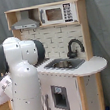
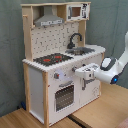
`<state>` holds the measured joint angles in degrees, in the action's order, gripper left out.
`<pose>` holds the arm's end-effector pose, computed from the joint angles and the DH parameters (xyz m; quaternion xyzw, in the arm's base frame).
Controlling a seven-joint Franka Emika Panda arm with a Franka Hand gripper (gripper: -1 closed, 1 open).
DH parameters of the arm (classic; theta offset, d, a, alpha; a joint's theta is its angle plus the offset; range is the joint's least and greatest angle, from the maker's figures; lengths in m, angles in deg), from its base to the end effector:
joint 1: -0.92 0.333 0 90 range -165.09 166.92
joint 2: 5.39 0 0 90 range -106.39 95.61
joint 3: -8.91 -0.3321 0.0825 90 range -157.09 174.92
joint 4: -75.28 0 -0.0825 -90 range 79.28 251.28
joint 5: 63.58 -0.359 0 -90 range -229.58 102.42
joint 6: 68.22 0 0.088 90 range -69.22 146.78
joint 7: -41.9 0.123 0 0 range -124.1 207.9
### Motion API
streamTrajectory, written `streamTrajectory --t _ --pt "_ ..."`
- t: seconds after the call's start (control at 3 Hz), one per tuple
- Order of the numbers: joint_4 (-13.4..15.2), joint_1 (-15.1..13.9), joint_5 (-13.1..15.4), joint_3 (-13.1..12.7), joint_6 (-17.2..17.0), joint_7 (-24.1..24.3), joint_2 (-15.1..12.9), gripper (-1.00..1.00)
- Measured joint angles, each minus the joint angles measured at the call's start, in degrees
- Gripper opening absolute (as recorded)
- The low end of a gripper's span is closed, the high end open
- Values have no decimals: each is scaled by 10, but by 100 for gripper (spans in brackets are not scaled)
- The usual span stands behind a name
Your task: Play with the kitchen
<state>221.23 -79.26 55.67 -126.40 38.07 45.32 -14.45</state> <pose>0.3285 0.3233 0.3828 0.2620 0.6575 0.2395 0.6646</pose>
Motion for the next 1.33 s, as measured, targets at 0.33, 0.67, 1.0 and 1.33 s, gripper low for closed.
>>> streamTrajectory --t 0.33,0.67,1.0,1.33 --pt "-28 0 0 4 27 26 38 100" --pt "-52 -1 0 10 51 52 76 100" --pt "-72 -1 0 15 72 82 114 100" --pt "-87 -2 0 23 88 42 150 100"
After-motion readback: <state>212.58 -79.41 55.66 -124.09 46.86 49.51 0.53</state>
